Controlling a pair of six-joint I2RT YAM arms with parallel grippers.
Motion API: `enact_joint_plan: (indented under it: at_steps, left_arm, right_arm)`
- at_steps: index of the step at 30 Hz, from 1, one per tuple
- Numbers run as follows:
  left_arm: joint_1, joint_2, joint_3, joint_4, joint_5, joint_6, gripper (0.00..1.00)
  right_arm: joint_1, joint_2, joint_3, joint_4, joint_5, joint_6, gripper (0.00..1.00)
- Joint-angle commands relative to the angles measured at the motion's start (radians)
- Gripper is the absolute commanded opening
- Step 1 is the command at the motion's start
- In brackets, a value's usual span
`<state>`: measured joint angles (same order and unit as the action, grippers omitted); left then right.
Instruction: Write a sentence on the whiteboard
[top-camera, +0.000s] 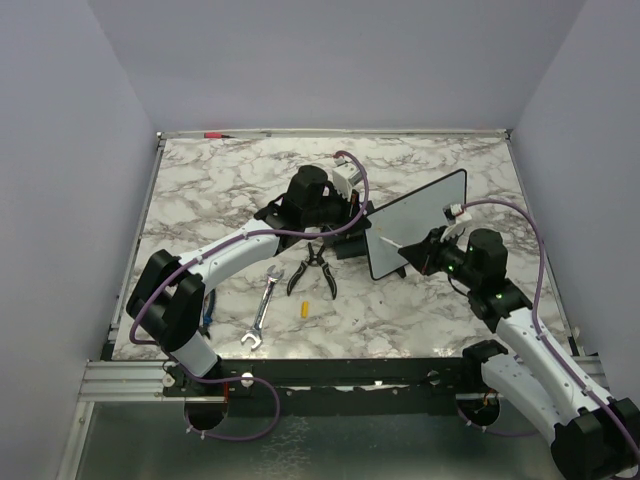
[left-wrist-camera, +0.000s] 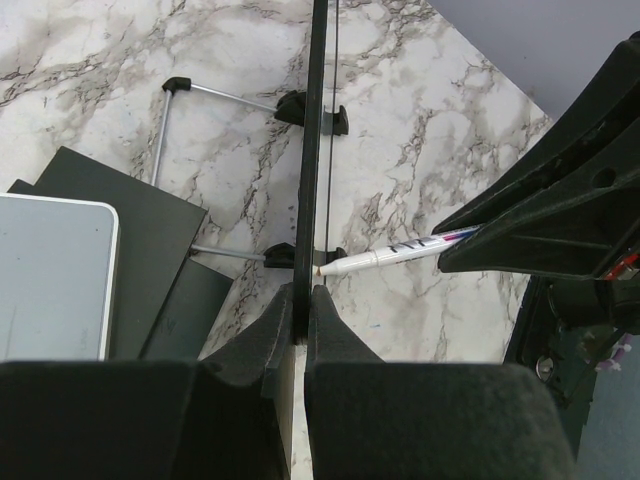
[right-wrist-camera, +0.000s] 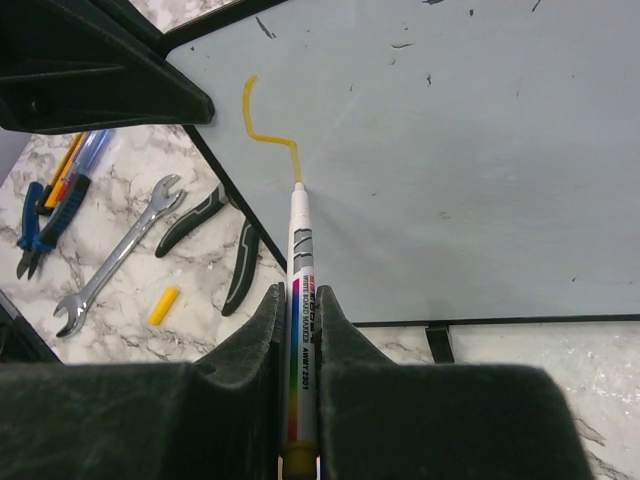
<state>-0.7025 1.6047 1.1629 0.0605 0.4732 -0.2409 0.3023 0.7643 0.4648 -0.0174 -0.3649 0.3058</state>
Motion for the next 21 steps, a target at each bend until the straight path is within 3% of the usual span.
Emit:
enact_joint_plan:
  at_steps: [1, 10, 21]
  left_arm:
    - [-0.024, -0.023, 0.024, -0.025, 0.051, 0.014, 0.00]
    - [-0.025, -0.024, 0.027, -0.030, 0.047, 0.017, 0.00]
    - [-0.024, -0.024, 0.032, -0.050, 0.044, 0.037, 0.00]
  right_arm:
    - [0.016, -0.001, -0.025, -0.004, -0.029, -0.007, 0.01]
    - [0.020, -0.074, -0.006, -0.047, 0.013, -0.002, 0.01]
    - [0.019, -0.166, 0.035, -0.090, 0.177, 0.023, 0.01]
